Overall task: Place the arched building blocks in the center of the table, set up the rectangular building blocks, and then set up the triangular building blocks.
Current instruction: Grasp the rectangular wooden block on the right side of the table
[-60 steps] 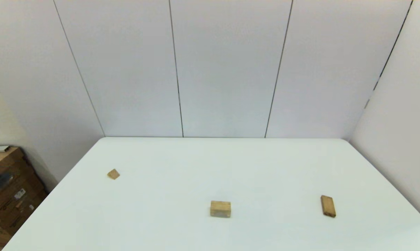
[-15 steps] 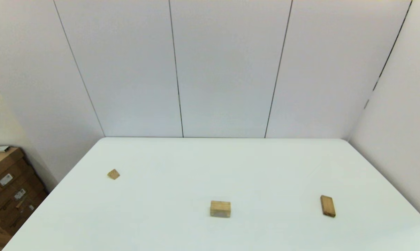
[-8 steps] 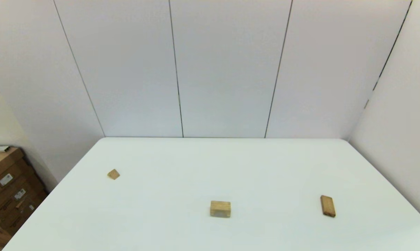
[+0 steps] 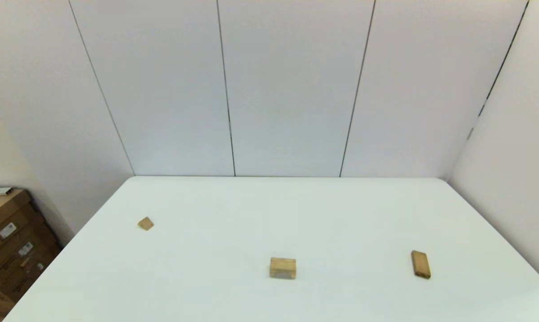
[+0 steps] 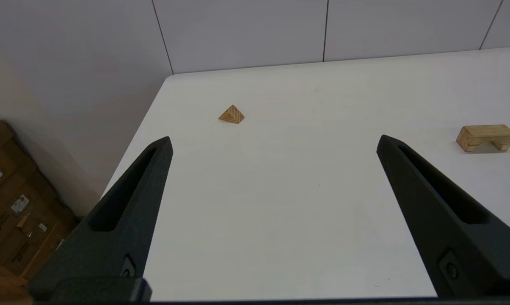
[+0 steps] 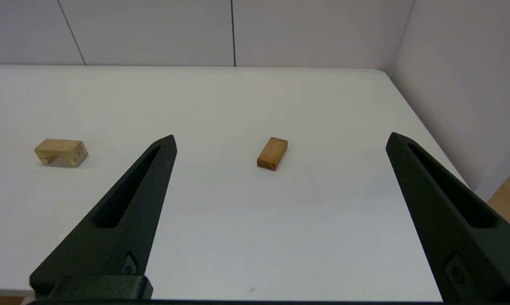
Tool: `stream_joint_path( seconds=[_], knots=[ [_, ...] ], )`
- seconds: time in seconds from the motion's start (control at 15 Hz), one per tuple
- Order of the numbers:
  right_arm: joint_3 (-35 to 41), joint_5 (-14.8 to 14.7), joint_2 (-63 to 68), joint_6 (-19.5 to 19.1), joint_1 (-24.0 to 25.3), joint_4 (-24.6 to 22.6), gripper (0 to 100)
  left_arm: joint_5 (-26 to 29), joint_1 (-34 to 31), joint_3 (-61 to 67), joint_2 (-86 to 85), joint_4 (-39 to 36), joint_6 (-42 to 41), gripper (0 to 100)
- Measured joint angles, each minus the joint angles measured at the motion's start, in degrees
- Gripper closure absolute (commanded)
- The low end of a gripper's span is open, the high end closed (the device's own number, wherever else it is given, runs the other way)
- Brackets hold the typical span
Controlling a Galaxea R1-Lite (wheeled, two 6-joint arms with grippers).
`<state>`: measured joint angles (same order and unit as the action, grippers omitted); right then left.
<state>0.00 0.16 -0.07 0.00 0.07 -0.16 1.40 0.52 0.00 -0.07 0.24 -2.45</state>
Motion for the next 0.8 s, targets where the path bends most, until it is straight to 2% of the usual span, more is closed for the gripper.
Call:
stream_joint_path(
  seconds=[0.8],
  knots=[
    [0.0, 0.0, 0.0, -0.29, 0.0, -0.02, 0, 0.0, 0.0, 0.0, 0.0, 0.0, 0.0, 0]
  ],
)
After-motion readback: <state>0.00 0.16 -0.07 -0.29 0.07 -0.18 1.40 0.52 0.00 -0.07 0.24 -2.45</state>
